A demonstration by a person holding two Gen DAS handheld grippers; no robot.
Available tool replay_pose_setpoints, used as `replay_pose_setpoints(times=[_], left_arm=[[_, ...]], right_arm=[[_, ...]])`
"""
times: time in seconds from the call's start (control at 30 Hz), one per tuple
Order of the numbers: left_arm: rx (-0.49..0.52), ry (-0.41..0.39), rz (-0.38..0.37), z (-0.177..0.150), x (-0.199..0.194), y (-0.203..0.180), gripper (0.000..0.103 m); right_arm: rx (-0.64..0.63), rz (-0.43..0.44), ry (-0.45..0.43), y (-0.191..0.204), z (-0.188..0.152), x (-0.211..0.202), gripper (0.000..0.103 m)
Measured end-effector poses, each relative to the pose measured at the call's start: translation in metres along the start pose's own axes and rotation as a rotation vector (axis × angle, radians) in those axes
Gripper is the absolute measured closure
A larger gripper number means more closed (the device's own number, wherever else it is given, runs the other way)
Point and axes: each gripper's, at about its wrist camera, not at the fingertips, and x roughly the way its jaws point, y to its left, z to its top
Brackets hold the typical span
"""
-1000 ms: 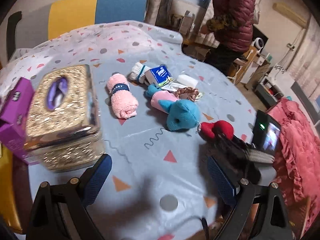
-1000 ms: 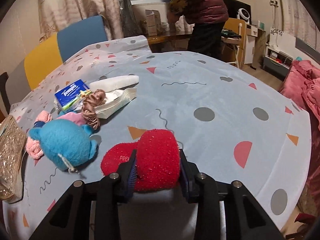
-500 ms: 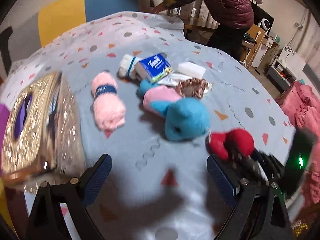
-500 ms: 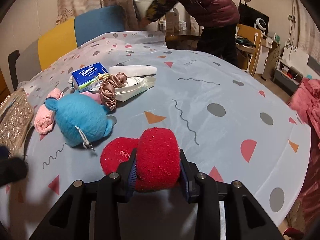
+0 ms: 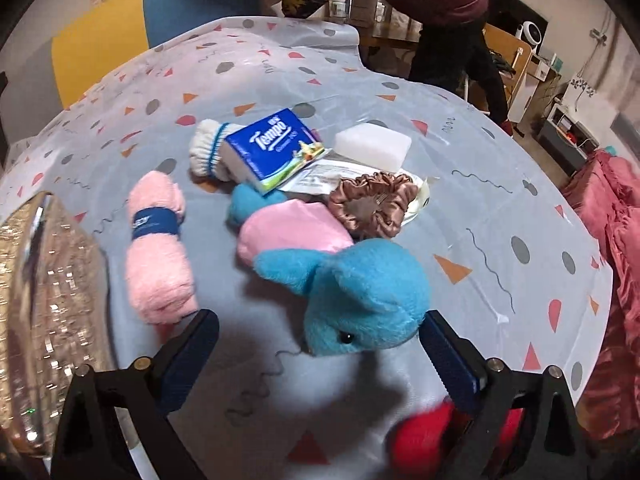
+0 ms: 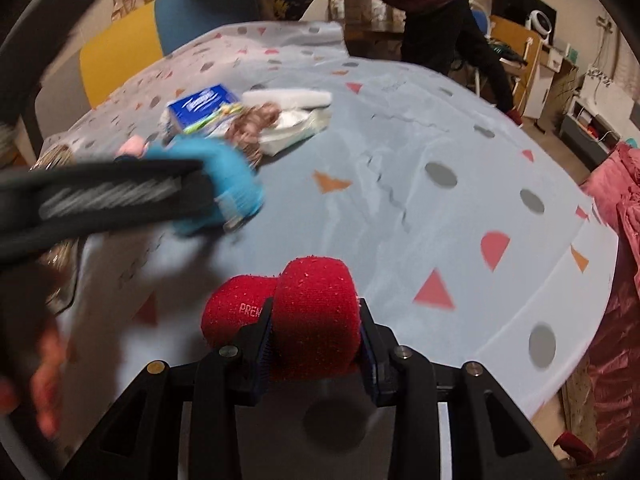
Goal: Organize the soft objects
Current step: 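Grasp the red fuzzy item with the right tool, then grasp the blue plush toy with the left tool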
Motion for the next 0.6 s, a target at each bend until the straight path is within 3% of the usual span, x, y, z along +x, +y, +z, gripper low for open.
replay_pose_setpoints(times=[0.03, 0.1, 0.17, 0.23, 0.3, 0.53, 0.6], left_arm=[[-0.004, 0.006, -0.01, 0.0, 0.002, -0.001, 0.004], [0.005, 0.001, -0.05, -0.005, 0.004, -0.003, 0.019], [0.056, -0.02, -0.086, -0.012, 0.003, -0.008, 0.046], [0.074, -0.035, -0.093, -0.018, 0.001, -0.008, 0.048], [0.063, -0.036, -0.105, -0.022, 0.001, -0.002, 0.058], [0.07, -0.049, -0.139, -0.038, -0.014, 0.016, 0.067], [0.078, -0.049, -0.137, -0.051, -0.026, 0.023, 0.085]], right_arm=[[-0.005, 0.008, 0.014, 0.003, -0.003, -0.003, 0.067], [-0.019, 0.023, 0.056, 0.012, -0.011, -0.009, 0.067], [-0.041, 0.036, 0.09, 0.021, -0.02, -0.017, 0.067], [-0.078, 0.054, 0.119, 0.032, -0.029, -0.024, 0.067], [-0.105, 0.073, 0.143, 0.041, -0.038, -0.029, 0.067], [-0.152, 0.126, 0.163, 0.063, -0.06, -0.045, 0.067], [-0.16, 0.133, 0.168, 0.067, -0.065, -0.049, 0.067]])
